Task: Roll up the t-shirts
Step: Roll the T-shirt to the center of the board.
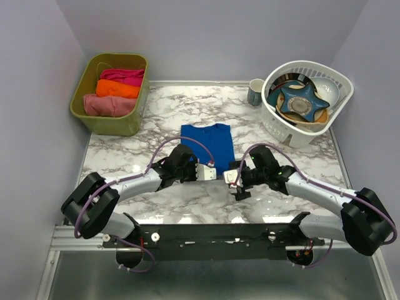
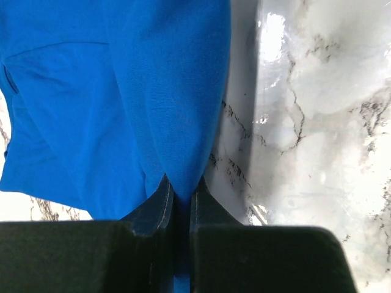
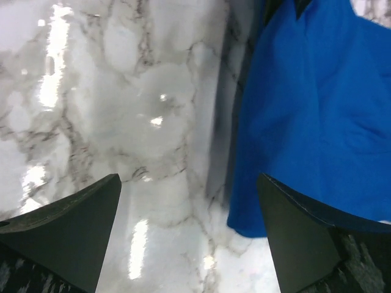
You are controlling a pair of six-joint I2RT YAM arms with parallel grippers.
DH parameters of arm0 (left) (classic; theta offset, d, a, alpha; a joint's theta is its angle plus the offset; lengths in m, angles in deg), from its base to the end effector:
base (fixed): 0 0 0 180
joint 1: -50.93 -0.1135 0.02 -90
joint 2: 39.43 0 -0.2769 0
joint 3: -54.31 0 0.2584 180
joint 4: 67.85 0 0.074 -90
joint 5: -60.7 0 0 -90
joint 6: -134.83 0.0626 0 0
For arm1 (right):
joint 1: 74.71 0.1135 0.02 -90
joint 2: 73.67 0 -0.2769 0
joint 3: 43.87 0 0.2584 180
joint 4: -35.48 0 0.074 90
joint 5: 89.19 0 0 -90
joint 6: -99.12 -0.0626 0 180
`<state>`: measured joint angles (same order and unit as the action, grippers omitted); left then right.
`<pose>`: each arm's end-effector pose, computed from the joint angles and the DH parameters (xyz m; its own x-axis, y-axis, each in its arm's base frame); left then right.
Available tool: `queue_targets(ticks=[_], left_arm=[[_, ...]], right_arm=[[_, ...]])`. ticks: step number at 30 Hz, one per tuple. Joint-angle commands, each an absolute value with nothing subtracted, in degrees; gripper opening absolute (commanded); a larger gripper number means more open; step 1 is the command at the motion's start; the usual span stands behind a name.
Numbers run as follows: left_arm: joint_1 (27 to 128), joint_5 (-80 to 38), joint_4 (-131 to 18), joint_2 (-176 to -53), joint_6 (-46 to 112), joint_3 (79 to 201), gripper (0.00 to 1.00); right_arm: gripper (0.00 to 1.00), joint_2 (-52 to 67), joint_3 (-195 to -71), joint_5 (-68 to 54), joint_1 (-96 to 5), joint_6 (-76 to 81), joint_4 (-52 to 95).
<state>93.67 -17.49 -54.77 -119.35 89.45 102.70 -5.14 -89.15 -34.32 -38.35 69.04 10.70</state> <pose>0.2029 -0.2049 0.1560 0.1747 0.7747 -0.6077 0.9113 0.1065 0.3977 0.1717 0.1712 0.1761 0.3876 -0.5934 -0.7054 -0.9164 -0.1657 -0.3642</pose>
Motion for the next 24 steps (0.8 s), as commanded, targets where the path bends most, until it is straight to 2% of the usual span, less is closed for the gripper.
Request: queue_targets(ticks=[1, 9, 21, 24], left_arm=[[93.38, -12.08, -50.65, -118.45, 87.46, 105.26, 0.00], [93.30, -11.90, -49.51, -119.59, 87.63, 106.23, 0.00], [92.68, -8.48, -47.75, -118.10, 84.12, 107.99, 0.00], [92.59, -7.51, -47.57, -116.96, 83.77, 107.38, 0.00]], right_arm=[[1.00, -1.08, -89.37, -27.58, -35.77, 71.44, 25.04], [1.00, -1.34, -90.69, -25.55, -35.77, 70.21, 28.13], [0.99, 11.58, -97.63, -23.01, -34.89, 74.17, 17.67], [0.76, 11.68, -99.13, -23.53, -34.89, 72.67, 16.08]])
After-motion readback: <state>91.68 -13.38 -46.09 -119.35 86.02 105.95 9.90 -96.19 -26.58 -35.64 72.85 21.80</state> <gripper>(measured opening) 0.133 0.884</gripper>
